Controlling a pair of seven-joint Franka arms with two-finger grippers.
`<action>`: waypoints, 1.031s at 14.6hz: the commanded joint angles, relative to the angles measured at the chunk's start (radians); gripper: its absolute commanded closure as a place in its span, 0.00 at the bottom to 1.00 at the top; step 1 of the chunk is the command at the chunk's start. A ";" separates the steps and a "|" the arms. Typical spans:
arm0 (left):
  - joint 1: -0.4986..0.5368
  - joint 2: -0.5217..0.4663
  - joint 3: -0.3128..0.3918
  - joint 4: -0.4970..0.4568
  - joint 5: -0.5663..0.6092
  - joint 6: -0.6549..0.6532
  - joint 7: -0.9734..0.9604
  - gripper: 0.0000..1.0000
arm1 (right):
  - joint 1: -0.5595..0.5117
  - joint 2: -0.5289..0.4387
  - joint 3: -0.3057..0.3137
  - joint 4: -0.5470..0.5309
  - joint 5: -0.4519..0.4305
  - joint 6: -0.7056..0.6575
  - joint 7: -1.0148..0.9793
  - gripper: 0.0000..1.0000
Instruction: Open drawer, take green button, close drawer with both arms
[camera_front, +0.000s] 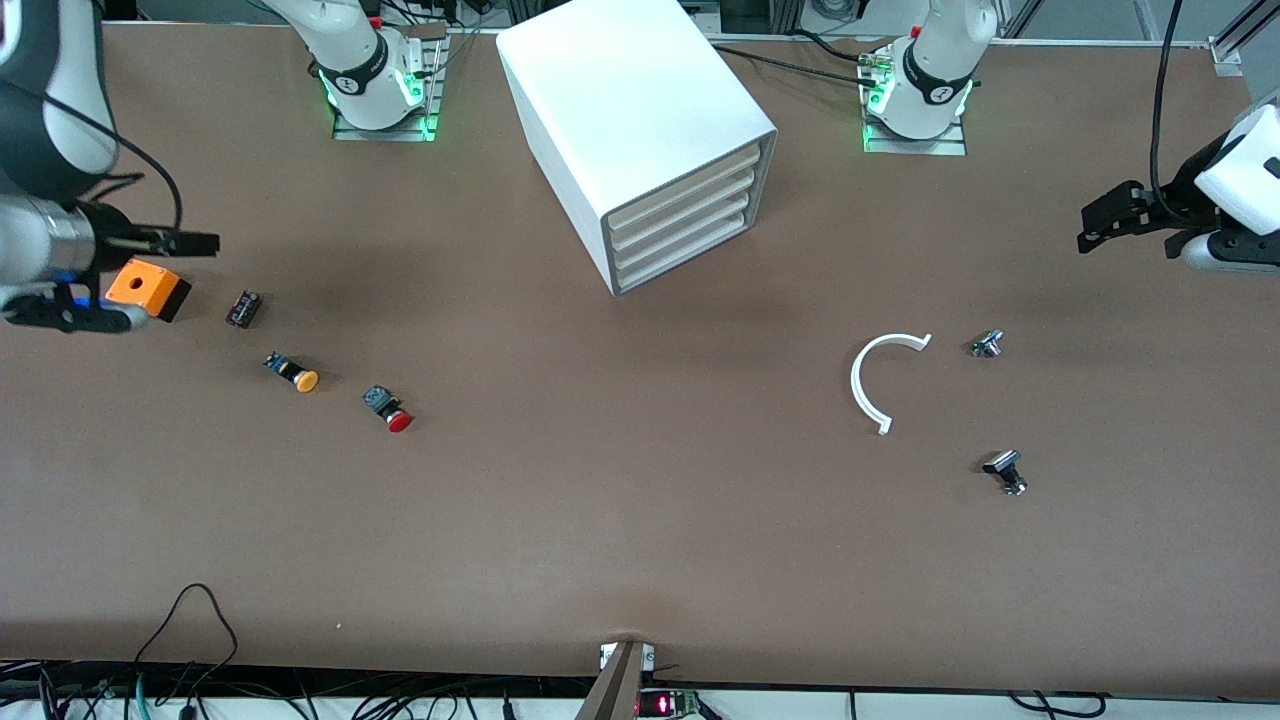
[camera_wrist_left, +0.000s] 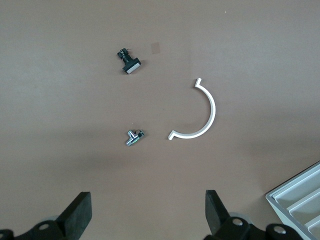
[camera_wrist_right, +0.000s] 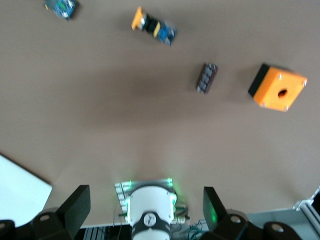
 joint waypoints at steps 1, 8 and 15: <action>-0.003 -0.007 -0.003 0.005 0.032 -0.017 0.028 0.00 | 0.014 -0.003 0.003 0.065 0.008 -0.007 -0.004 0.00; -0.008 0.051 -0.004 0.086 0.032 -0.051 0.013 0.00 | 0.005 -0.020 -0.008 0.100 0.006 0.070 -0.004 0.00; 0.001 0.079 -0.004 0.090 0.017 -0.035 0.016 0.00 | 0.010 -0.019 0.000 0.191 0.006 0.081 -0.004 0.00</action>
